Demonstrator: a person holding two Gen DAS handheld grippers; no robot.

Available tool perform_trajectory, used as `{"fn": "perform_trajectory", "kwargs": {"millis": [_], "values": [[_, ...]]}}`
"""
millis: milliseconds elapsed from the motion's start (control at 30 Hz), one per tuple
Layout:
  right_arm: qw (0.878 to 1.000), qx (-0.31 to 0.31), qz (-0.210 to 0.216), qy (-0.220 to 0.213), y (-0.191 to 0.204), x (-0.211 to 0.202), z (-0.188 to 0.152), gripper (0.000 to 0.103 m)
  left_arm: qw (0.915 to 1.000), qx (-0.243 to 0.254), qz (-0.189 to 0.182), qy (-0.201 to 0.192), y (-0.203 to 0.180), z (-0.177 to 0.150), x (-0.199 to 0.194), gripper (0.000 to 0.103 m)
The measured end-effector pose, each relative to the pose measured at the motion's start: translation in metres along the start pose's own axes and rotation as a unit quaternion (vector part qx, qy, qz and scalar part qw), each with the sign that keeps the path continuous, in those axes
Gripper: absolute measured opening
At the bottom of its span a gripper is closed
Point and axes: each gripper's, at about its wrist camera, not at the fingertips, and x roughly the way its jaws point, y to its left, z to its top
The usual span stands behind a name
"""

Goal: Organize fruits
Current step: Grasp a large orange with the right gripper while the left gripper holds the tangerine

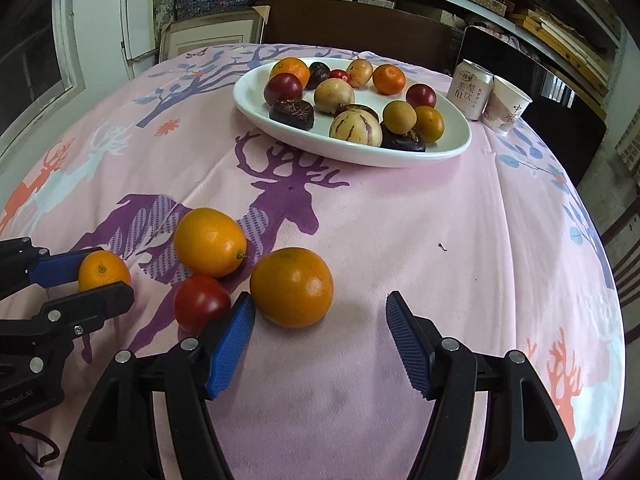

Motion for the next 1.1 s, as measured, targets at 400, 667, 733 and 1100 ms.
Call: {"fn": "perform_trajectory", "kwargs": {"millis": [400, 667, 733, 1100], "values": [[0.999, -0.011, 0.031, -0.008, 0.008, -0.004, -0.002, 0.039, 0.9999, 0.006, -0.007, -0.005, -0.001, -0.002, 0.001, 0.037], [0.999, -0.027, 0.014, -0.022, 0.012, -0.013, -0.003, 0.039, 0.9999, 0.007, -0.013, -0.004, -0.001, -0.001, 0.001, 0.037], [0.999, -0.029, 0.012, -0.027, 0.013, -0.016, -0.003, 0.039, 0.9999, 0.007, -0.013, -0.004, -0.002, -0.001, 0.001, 0.037], [0.998, -0.032, 0.003, -0.045, 0.013, -0.025, -0.002, 0.039, 0.9998, 0.008, -0.017, -0.009, -0.003, -0.002, -0.002, 0.037]]}}
